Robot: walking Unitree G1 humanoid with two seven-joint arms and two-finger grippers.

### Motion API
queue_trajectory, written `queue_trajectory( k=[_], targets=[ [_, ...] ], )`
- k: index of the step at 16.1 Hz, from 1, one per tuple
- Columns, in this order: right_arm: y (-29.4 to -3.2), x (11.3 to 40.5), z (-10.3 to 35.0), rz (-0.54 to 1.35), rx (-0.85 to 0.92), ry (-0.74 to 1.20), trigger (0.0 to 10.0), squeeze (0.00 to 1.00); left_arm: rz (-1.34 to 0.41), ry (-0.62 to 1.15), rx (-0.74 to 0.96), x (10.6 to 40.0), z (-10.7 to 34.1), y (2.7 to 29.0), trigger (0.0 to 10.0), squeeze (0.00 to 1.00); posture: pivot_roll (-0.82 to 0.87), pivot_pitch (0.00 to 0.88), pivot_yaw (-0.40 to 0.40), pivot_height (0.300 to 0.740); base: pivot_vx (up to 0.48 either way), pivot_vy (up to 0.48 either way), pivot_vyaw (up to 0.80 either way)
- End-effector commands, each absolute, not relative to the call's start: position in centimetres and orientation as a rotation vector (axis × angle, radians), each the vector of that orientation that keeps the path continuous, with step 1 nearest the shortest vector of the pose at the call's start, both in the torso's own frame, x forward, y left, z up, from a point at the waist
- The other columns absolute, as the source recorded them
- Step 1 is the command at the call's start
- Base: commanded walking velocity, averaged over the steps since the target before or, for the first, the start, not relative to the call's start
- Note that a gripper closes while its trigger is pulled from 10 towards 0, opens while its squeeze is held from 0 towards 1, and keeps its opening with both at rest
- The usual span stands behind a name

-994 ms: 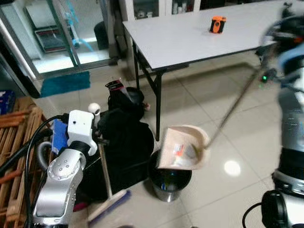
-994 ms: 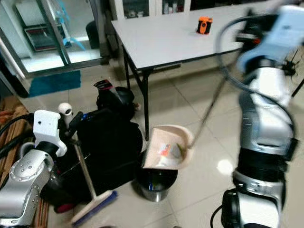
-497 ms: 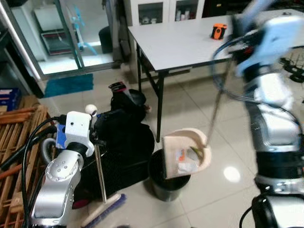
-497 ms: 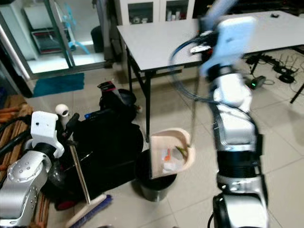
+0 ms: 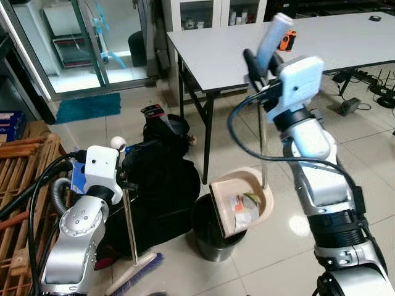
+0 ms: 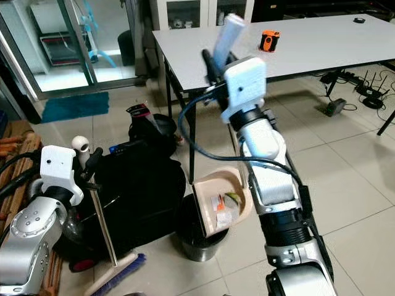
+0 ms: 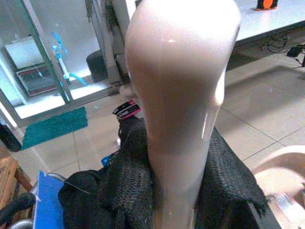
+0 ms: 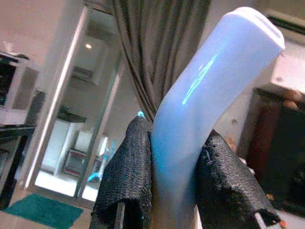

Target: Sweep floor

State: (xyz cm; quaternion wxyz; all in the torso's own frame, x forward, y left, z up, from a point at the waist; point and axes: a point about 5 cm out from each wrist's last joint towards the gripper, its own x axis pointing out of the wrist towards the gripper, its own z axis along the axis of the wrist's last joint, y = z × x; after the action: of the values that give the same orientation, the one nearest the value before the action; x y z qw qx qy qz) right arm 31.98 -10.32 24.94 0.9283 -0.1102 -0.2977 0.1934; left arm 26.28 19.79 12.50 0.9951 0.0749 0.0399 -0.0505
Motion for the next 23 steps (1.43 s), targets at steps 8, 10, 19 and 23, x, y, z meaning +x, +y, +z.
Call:
queue_trajectory(
  k=[8, 10, 19, 23],
  targets=[
    [-6.6, 29.6, 23.5, 0.610, -0.410, -0.728, 10.0, 0.00, -0.103, 0.084, 0.167, 26.7, 12.1, 20.0, 10.0, 0.00, 0.07, 0.000, 0.025, 0.740, 0.000, 0.000, 0.00],
    [-6.6, 29.5, 23.5, 0.616, -0.409, -0.736, 10.0, 0.00, -0.107, 0.087, 0.164, 26.8, 12.0, 20.0, 10.0, 0.00, 0.07, 0.000, 0.027, 0.740, 0.000, 0.000, 0.00],
    [-5.6, 28.8, 23.2, 0.724, -0.385, -0.721, 10.0, 0.00, -0.119, 0.077, 0.161, 26.9, 12.5, 19.3, 10.0, 0.00, 0.06, 0.000, 0.027, 0.740, 0.000, 0.000, 0.00],
    [-5.7, 28.7, 23.6, 0.726, -0.416, -0.739, 10.0, 0.00, -0.123, 0.076, 0.161, 26.7, 12.7, 19.0, 10.0, 0.00, 0.06, 0.000, 0.026, 0.740, 0.000, 0.000, 0.00]
  ],
)
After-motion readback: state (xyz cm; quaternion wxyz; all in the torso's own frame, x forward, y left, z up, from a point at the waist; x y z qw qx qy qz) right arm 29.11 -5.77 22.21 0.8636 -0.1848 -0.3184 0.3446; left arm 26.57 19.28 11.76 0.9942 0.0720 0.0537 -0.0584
